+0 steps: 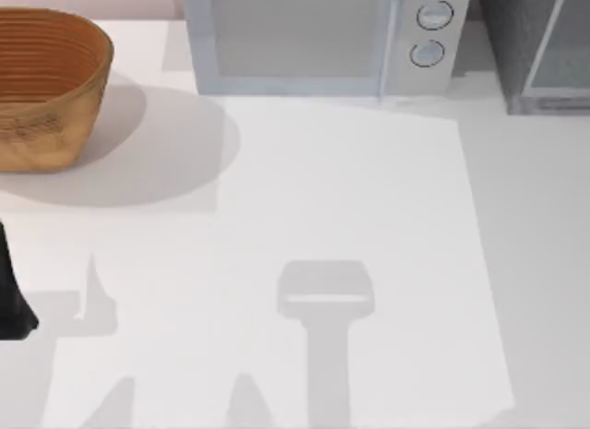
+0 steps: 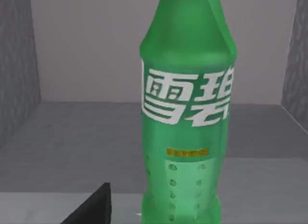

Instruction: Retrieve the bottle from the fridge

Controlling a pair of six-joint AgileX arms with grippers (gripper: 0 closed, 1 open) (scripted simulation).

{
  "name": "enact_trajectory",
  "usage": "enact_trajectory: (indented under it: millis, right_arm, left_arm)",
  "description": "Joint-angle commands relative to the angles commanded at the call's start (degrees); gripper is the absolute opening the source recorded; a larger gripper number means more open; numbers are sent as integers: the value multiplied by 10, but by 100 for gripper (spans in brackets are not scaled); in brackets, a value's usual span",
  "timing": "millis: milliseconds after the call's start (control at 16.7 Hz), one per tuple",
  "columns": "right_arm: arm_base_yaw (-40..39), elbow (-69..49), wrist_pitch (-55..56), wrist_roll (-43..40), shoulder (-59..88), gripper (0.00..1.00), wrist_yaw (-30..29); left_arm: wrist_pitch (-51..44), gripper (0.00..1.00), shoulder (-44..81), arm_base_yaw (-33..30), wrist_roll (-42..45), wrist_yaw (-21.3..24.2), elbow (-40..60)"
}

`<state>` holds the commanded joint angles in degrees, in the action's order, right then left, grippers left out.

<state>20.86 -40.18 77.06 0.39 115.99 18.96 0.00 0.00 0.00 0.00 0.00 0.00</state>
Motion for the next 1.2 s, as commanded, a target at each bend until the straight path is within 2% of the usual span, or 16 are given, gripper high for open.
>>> enact_trajectory:
  millis: [300, 660, 1020, 1200]
  right_arm:
    - [-42, -94, -68, 0, 37, 100, -43]
    - [-42, -103, -73, 0, 42, 100, -43]
    - [-59, -232, -132, -1, 108, 100, -61]
    - [-64, -253, -147, -1, 118, 100, -65]
  left_arm:
    - [0, 100, 0, 0, 0, 0, 0]
    - [0, 100, 0, 0, 0, 0, 0]
    - [0, 100, 0, 0, 0, 0, 0]
    - [0, 100, 0, 0, 0, 0, 0]
